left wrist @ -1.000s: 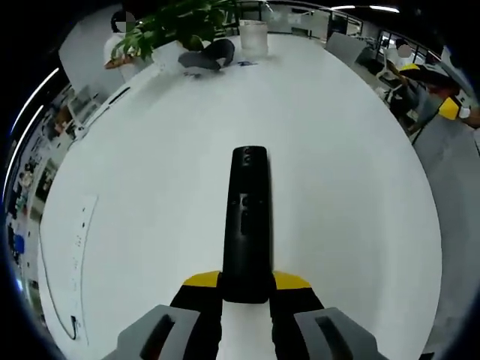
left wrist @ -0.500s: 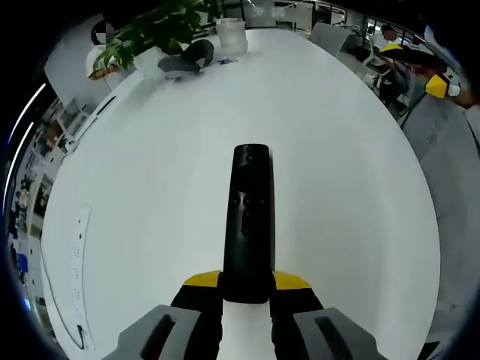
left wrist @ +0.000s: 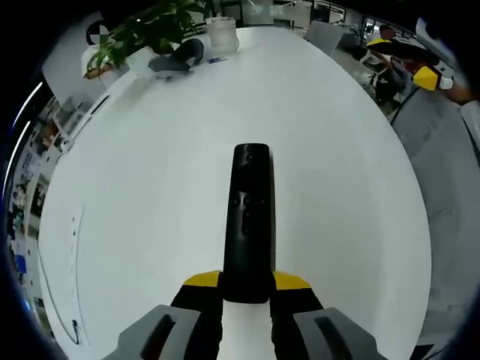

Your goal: Press the specified remote control buttons in sequence, fully releasing each button before pressing the next.

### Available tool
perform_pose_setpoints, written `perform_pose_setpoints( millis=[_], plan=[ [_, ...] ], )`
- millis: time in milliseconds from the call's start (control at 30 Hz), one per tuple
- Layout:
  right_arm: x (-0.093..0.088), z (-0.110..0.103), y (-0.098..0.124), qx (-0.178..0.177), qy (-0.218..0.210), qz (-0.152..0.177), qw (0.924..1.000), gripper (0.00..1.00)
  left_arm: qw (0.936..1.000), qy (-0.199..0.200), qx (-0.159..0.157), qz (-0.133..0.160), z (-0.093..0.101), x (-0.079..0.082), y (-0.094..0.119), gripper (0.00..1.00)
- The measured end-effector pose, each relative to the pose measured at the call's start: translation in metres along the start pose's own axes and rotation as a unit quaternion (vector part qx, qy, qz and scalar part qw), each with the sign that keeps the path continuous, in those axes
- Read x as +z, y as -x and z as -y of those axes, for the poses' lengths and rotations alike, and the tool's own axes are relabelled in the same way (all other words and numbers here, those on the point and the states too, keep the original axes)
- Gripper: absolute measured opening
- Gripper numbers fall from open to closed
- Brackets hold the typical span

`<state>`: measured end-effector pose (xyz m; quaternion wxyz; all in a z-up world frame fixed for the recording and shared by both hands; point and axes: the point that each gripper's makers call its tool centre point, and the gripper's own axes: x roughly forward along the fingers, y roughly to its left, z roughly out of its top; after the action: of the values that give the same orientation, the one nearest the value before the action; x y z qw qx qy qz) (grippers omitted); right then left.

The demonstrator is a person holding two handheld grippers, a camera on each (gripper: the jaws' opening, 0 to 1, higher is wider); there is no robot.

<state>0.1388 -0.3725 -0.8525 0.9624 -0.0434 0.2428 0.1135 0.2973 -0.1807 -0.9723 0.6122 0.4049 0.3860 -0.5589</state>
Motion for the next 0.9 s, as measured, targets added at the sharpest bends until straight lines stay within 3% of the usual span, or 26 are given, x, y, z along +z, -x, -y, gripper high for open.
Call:
perform_pose_setpoints(
  millis=[900],
  plan=[
    [0.006, -0.002, 0.003, 0.010, -0.010, 0.018, 0.9997, 0.45, 0.9998, -0.003, -0.010, -0.018, 0.052, -0.002, 0.014, 0.22]
  ],
)
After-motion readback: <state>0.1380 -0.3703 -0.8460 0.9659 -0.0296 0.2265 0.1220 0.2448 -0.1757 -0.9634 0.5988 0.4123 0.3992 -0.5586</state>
